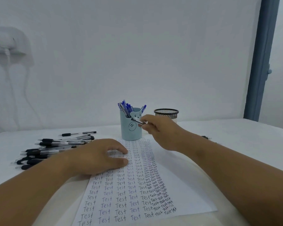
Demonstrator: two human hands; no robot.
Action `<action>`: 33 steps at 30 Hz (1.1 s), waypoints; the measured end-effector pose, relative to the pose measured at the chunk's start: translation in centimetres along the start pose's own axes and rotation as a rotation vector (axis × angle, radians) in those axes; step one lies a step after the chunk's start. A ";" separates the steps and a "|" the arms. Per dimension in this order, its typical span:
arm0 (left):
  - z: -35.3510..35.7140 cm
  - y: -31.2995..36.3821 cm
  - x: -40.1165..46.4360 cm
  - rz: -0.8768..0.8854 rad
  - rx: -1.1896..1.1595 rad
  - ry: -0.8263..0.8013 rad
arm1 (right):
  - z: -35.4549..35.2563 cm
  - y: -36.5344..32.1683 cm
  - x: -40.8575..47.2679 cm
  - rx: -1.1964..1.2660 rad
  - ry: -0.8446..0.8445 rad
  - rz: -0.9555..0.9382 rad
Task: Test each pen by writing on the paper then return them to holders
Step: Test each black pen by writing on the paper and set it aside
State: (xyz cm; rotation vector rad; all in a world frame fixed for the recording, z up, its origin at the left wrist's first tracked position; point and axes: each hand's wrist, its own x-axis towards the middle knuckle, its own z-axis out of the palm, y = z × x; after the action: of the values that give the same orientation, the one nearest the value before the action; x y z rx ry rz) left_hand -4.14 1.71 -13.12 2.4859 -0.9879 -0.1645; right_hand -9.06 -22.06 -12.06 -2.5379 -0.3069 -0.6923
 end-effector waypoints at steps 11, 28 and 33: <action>0.2 0.1 -0.2 -0.009 -0.025 0.001 | -1.6 0.4 0.1 -0.185 -0.147 0.077; 0.3 0.1 -0.2 0.025 -0.021 -0.011 | -6.0 5.2 -1.4 -0.510 -0.244 0.447; 0.3 0.1 -0.3 0.012 -0.028 -0.008 | -5.8 3.8 -1.0 -0.522 -0.225 0.368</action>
State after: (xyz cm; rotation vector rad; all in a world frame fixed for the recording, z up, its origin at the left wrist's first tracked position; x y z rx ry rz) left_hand -4.49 1.69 -13.37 2.4551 -0.9969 -0.1836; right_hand -11.08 -28.40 -9.73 -3.0525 0.3077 -0.3748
